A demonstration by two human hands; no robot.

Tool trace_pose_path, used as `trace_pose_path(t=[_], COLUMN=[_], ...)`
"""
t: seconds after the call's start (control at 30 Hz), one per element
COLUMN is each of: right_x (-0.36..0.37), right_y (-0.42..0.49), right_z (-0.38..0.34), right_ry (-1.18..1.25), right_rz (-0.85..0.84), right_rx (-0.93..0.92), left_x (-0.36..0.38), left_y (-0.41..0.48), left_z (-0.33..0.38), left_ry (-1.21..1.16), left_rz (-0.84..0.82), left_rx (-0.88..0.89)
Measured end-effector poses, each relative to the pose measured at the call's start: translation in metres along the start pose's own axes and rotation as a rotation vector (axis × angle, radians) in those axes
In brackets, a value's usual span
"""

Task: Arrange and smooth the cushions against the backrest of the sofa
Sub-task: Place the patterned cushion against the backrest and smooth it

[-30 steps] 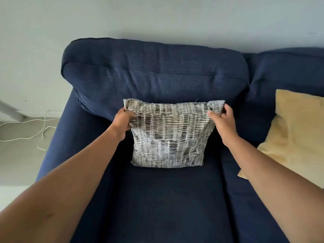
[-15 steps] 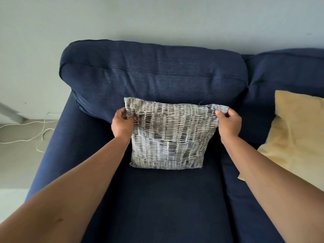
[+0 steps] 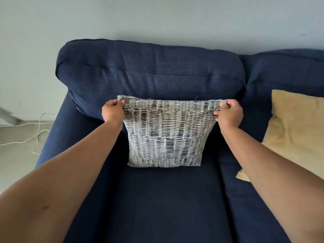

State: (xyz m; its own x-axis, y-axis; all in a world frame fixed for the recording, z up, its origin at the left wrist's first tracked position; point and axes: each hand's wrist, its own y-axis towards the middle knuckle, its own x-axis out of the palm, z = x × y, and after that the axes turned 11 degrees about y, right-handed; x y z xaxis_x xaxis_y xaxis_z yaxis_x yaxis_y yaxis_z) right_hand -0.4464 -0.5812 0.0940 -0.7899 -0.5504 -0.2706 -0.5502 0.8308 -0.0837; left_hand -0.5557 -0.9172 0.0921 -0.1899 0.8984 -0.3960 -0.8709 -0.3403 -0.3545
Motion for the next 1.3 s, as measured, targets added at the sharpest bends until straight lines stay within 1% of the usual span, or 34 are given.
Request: trace_pose_path(t=[0.07, 0.1, 0.13, 0.17, 0.2, 0.23, 0.27, 0.3, 0.33, 0.37, 0.4, 0.47, 0.5, 0.53, 0.57, 0.63, 0.67, 0.7, 0.77, 0.8, 0.83, 0.87, 0.9, 0.93, 0.97, 1.03, 1.07, 1.1, 1.2, 1.3], right_x=[0.003, 0.003, 0.004, 0.005, 0.007, 0.011, 0.016, 0.022, 0.029, 0.037, 0.044, 0.054, 0.055, 0.053, 0.048, 0.035, 0.030, 0.027, 0.028, 0.029, 0.029, 0.026, 0.022, 0.016, 0.012, 0.007, 0.005, 0.003, 0.003, 0.008], right_y=[-0.009, -0.015, -0.022, -0.031, -0.041, -0.052, -0.062, -0.072, -0.080, -0.086, -0.090, -0.089, -0.082, -0.070, -0.057, -0.030, -0.022, -0.019, -0.027, -0.035, -0.043, -0.049, -0.054, -0.058, -0.058, -0.058, -0.059, -0.060, -0.060, -0.059], right_z=[-0.001, -0.001, -0.001, 0.001, 0.003, 0.007, 0.011, 0.016, 0.024, 0.033, 0.044, 0.066, 0.076, 0.086, 0.094, 0.103, 0.105, 0.105, 0.099, 0.094, 0.087, 0.083, 0.084, 0.086, 0.090, 0.102, 0.108, 0.113, 0.116, 0.109], right_ry=[0.029, 0.012, -0.031, -0.096, -0.172, -0.244, -0.308, -0.367, -0.436, -0.519, -0.609, -0.793, -0.871, -0.937, -0.981, -1.036, -1.065, -1.082, -1.026, -0.947, -0.813, -0.654, -0.508, -0.393, -0.304, -0.165, -0.123, -0.100, 0.019, 0.076], right_rz=[0.026, 0.046, 0.064, 0.074, 0.067, 0.032, -0.043, -0.151, -0.267, -0.375, -0.464, -0.566, -0.579, -0.569, -0.538, -0.479, -0.466, -0.468, -0.473, -0.432, -0.347, -0.232, -0.111, -0.026, 0.003, -0.073, -0.128, -0.157, -0.113, -0.079], right_rx=[-0.021, -0.078, -0.167, -0.288, -0.425, -0.555, -0.660, -0.740, -0.806, -0.867, -0.929, -1.025, -1.033, -0.997, -0.920, -0.714, -0.652, -0.630, -0.634, -0.633, -0.615, -0.570, -0.500, -0.405, -0.286, -0.029, 0.048, 0.079, 0.122, 0.180], left_x=[0.005, 0.008, 0.011, 0.015, 0.018, 0.023, 0.028, 0.035, 0.042, 0.050, 0.058, 0.067, 0.069, 0.069, 0.067, 0.064, 0.062, 0.062, 0.061, 0.057, 0.052, 0.044, 0.036, 0.028, 0.022, 0.017, 0.017, 0.017, 0.026, 0.037], left_y=[-0.008, -0.015, -0.024, -0.035, -0.047, -0.059, -0.069, -0.079, -0.084, -0.086, -0.085, -0.070, -0.058, -0.045, -0.032, -0.015, -0.013, -0.012, -0.021, -0.028, -0.036, -0.043, -0.048, -0.051, -0.050, -0.047, -0.046, -0.045, -0.042, -0.044], left_z=[-0.001, -0.002, -0.005, -0.009, -0.016, -0.025, -0.036, -0.048, -0.061, -0.073, -0.084, -0.098, -0.102, -0.105, -0.106, -0.106, -0.104, -0.101, -0.096, -0.095, -0.096, -0.099, -0.105, -0.112, -0.119, -0.130, -0.132, -0.134, -0.134, -0.121], left_ry=[0.003, 0.049, 0.120, 0.207, 0.300, 0.406, 0.523, 0.637, 0.747, 0.867, 0.998, 1.220, 1.300, 1.362, 1.414, 1.494, 1.506, 1.490, 1.391, 1.282, 1.126, 0.957, 0.802, 0.668, 0.558, 0.446, 0.413, 0.396, 0.319, 0.155], left_rz=[0.032, 0.073, 0.134, 0.199, 0.249, 0.263, 0.236, 0.177, 0.106, 0.041, -0.009, -0.063, -0.078, -0.087, -0.089, -0.074, -0.067, -0.068, -0.064, -0.033, 0.024, 0.092, 0.135, 0.121, 0.058, -0.124, -0.191, -0.211, -0.109, 0.005], left_rx=[-0.010, 0.027, 0.111, 0.250, 0.435, 0.639, 0.831, 0.984, 1.087, 1.147, 1.169, 1.140, 1.103, 1.057, 1.012, 0.960, 0.944, 0.931, 0.919, 0.919, 0.896, 0.827, 0.709, 0.558, 0.409, 0.178, 0.121, 0.096, 0.070, 0.040])
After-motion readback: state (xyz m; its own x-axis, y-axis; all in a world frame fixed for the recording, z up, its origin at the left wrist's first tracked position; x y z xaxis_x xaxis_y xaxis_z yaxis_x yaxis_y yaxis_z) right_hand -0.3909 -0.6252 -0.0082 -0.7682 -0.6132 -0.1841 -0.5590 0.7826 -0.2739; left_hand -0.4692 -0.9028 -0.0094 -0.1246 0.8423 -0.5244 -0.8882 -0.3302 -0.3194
